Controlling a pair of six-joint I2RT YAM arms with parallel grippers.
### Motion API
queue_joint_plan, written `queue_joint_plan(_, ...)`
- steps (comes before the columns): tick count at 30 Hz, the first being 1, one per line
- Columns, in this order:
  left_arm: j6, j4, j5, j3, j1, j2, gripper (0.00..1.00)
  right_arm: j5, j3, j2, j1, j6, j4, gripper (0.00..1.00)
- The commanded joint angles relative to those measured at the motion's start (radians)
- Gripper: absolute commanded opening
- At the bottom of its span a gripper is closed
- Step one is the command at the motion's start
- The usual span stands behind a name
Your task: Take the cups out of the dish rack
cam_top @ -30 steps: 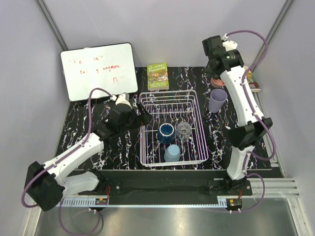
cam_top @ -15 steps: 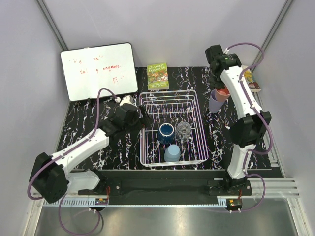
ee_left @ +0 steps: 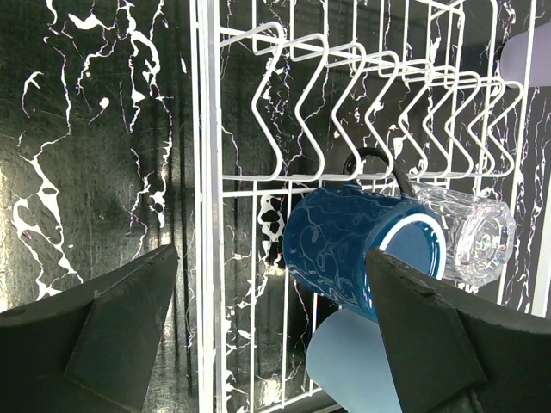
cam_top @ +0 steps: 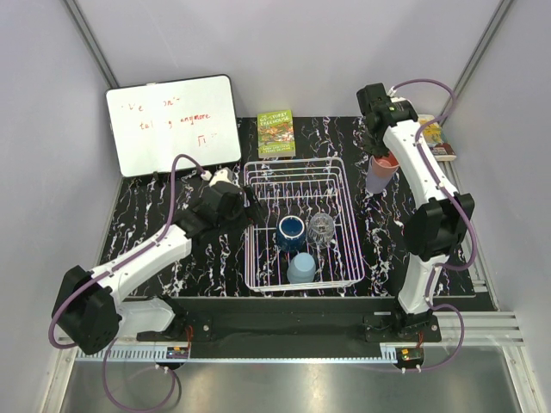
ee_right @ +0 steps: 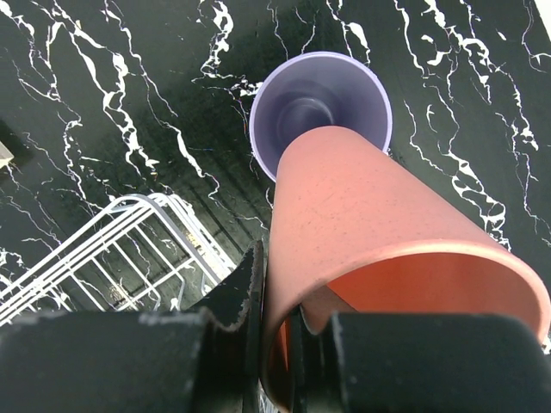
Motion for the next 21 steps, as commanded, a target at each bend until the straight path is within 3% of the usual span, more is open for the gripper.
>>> queue_joint_plan(1, -0.002, 0.023, 0.001, 0.031, 0.003, -0.003, 0.94, 0.014, -0.004, -0.082, -0.004, -0.001, 0.040, 0.00)
queue_joint_plan(7, -0.002, 0.026, 0.019, 0.045, 0.001, 0.020, 0.94, 0.048, 0.050, -0.103, -0.005, -0.011, 0.037, 0.00)
queue_joint_plan(21, 0.011, 0.014, -0.001, 0.029, 0.001, -0.002, 0.94, 0.052, 0.133, 0.041, -0.027, -0.008, 0.012, 0.00)
